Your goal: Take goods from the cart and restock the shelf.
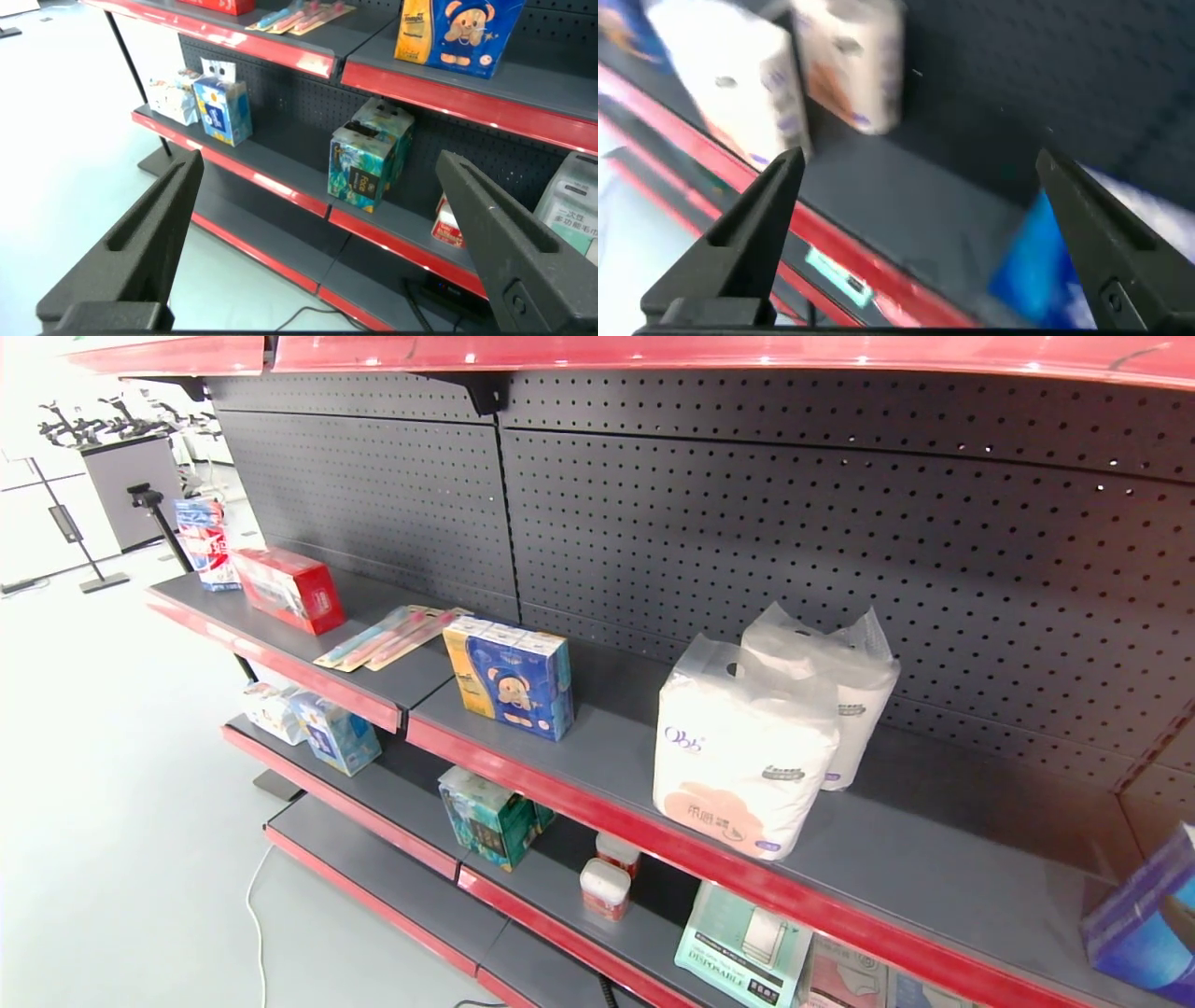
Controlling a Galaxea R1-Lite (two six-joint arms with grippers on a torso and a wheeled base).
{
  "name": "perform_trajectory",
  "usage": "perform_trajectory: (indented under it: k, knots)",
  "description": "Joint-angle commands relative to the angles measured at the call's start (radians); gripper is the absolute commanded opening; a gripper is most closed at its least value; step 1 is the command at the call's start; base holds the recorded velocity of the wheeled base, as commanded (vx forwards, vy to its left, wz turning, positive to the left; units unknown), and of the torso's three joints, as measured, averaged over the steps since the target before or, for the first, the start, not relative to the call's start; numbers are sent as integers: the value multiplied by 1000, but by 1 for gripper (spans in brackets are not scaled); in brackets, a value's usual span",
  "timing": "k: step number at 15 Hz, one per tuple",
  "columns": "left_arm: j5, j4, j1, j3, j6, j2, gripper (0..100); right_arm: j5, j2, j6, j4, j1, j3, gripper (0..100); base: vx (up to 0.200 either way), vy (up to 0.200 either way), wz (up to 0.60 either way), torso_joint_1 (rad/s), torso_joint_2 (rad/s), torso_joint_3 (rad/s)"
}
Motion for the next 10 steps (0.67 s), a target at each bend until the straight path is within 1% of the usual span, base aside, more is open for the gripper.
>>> perform_trajectory:
  k: [1,2,3,4,5,6,7,8,9,10]
  knots:
    - [0,0,0,0,0,-1,100,-267,-371,-3,184,25,122,100,0,0,0,0,0,0]
    - [0,0,0,0,0,1,100,-356,-372,19,181,25,122,100,0,0,0,0,0,0]
    - [0,0,0,0,0,1,100,-377,-372,86,167,25,171,100,0,0,0,0,0,0]
    - [0,0,0,0,0,1,100,-377,-372,135,150,25,177,100,0,0,0,0,0,0]
    - [0,0,0,0,0,1,100,-376,-372,148,149,24,177,100,0,0,0,0,0,0]
    - [0,0,0,0,0,1,100,-329,-372,128,146,25,179,100,0,0,0,0,0,0]
    - [0,0,0,0,0,-1,100,-259,-372,97,146,25,179,100,0,0,0,0,0,0]
    - [0,0,0,0,0,1,100,-124,-372,39,146,25,179,100,0,0,0,0,0,0]
    - [0,0,0,0,0,-1,100,-29,-372,20,169,25,182,100,0,0,0,0,0,0]
    - [0,0,0,0,0,-1,100,-24,-371,17,193,27,182,100,0,0,0,0,0,0]
